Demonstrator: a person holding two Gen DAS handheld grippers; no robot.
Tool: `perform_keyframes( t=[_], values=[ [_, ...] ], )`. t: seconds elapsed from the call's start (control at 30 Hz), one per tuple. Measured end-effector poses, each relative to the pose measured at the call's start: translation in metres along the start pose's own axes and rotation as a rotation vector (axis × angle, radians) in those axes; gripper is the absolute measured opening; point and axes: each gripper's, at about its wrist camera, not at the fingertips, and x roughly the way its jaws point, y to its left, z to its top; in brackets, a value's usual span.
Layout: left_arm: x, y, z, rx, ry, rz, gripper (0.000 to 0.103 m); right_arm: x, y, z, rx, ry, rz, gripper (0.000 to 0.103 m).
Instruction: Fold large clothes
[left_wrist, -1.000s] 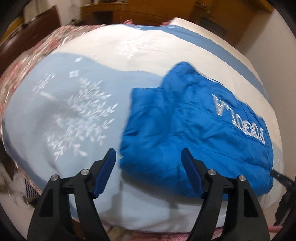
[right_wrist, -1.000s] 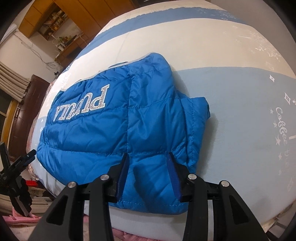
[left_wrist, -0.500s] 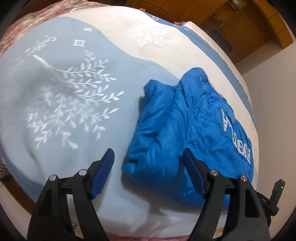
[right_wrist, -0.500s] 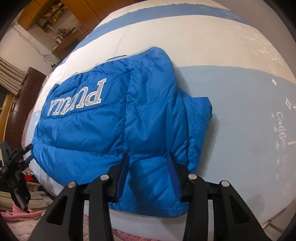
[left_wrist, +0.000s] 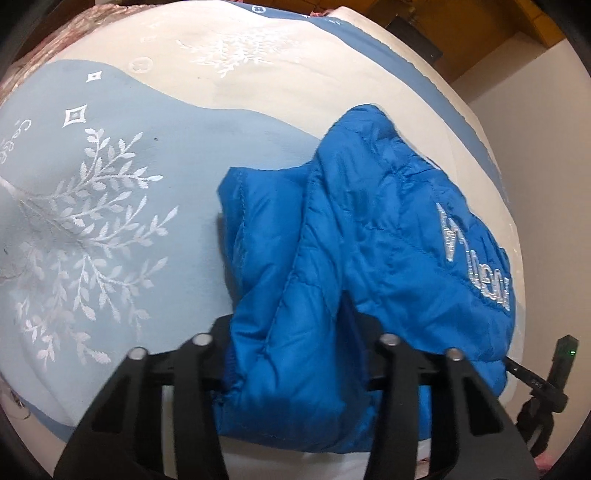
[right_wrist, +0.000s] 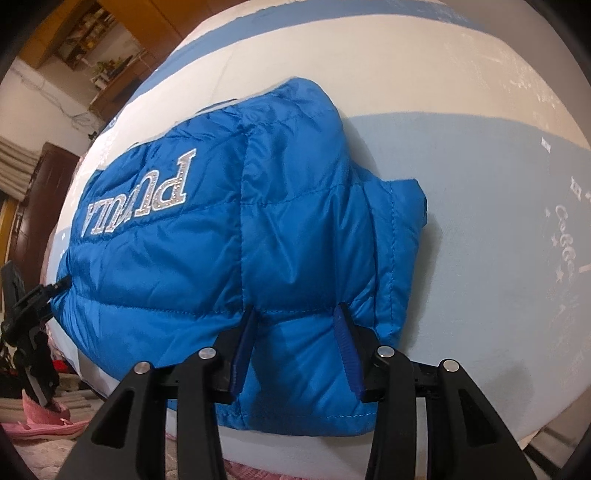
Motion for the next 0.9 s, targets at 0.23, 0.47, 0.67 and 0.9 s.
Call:
perform_keyframes(
  t=[0.23, 0.47, 0.67, 0.9],
  values=[
    [-0.018, -0.023, 0.001, 0.078, -0.014, 0.03, 0.025, 0.006, -0.001, 0.002, 0.046, 0.005, -0.007, 0.044],
    [0.003, -0.019, 0.005, 0.125, 0.031, 0.049, 0.026, 0.012, 0.002, 0.005, 0.066, -0.004, -0.014, 0.045],
    [0.018, -0.016, 0.006, 0.151, 0.05, 0.024, 0.028, 0.014, 0.001, 0.002, 0.08, -0.021, -0.026, 0.045],
    [0.022, -0.009, 0.009, 0.113, 0.055, -0.031, 0.027, 0.015, 0.004, -0.002, 0.09, -0.035, -0.034, 0.045]
  ],
)
